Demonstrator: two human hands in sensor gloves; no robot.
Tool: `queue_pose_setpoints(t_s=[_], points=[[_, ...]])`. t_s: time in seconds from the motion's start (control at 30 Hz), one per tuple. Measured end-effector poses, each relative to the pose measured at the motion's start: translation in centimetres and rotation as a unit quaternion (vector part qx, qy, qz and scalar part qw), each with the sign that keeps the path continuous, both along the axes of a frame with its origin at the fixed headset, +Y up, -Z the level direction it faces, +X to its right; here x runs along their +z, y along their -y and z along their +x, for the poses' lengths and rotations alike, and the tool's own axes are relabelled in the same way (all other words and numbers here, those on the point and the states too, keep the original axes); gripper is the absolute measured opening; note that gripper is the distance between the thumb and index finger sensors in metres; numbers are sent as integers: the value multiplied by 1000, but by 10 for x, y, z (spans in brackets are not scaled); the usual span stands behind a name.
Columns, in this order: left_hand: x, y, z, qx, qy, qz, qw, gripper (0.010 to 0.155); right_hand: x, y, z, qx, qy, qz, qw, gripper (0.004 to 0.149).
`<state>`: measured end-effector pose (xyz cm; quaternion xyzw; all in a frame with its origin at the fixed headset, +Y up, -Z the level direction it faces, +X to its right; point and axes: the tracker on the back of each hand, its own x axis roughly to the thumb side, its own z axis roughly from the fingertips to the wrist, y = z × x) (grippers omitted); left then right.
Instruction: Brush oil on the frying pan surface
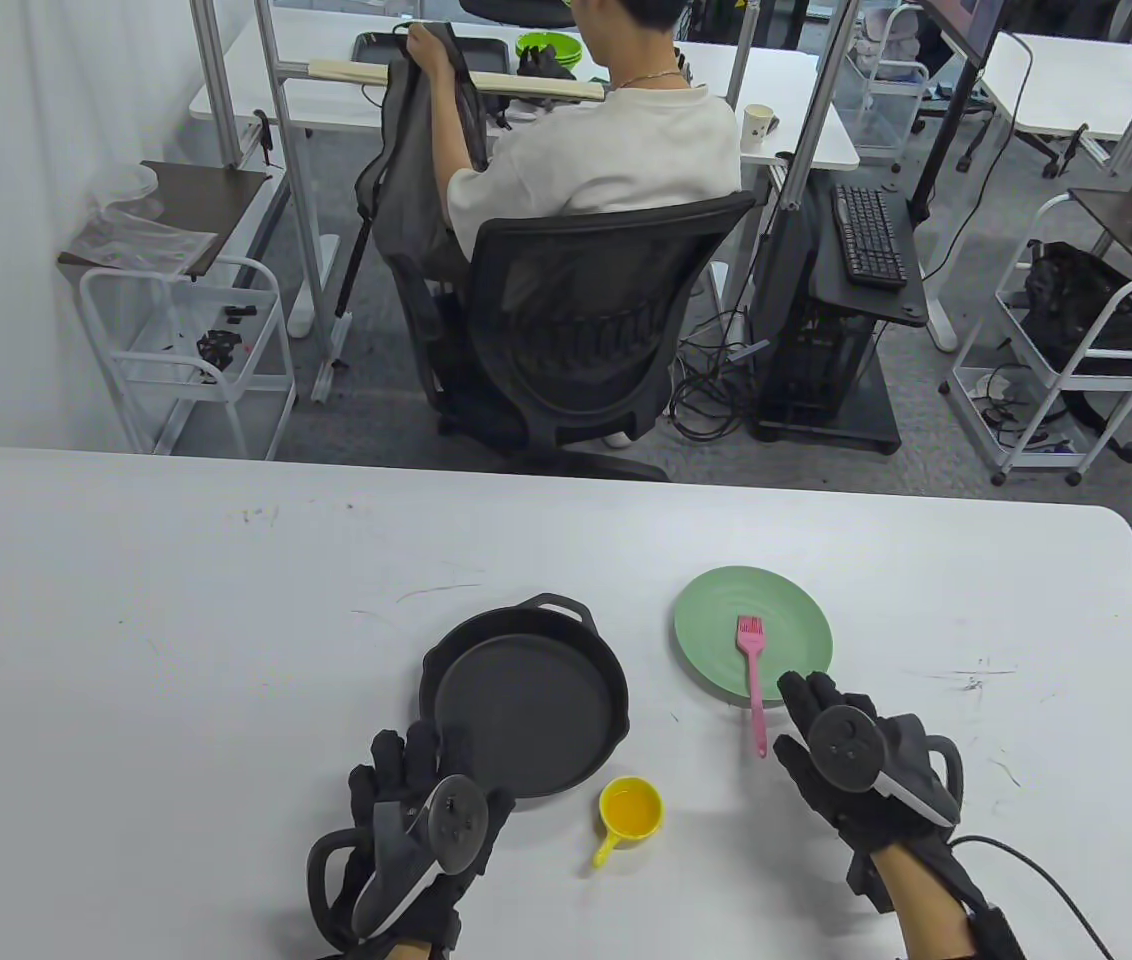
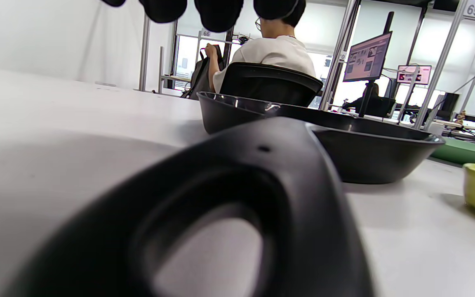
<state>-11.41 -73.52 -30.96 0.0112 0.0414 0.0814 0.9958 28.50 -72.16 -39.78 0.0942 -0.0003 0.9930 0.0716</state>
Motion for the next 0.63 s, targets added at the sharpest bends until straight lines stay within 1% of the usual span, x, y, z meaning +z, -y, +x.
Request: queue_pose_setpoints(t_s=[0.07,0.17,0.23,0.3,0.4,0.47,0.57,0.63], points=[[-2,1,1,-10,4,-10,1000,83,12,-1,7,-33,11,-12,999,69],[-6,3,2,-21,5,-20,1000,84,25,6,16,-63,9,13,998,71],[-7,4,3,-30,9,-34,999,85,28,7,20,-42,4,-17,999,73],[-8,6,2,-37,10,-42,998,85,30,8,24,-46,-5,-11,999,73],[-10,8,-1,-32,10,-56,998,85,32,14,25,-53,-16,-62,997,74],[-11,10,-2,-28,10,-64,997,85,30,17,23,-33,-15,-77,996,76],[-13,14,-2,-25,10,-77,997,84,31,18,20,-19,-19,-88,996,76],[-13,14,-2,-27,10,-78,997,84,32,18,19,-22,-20,-81,996,75]])
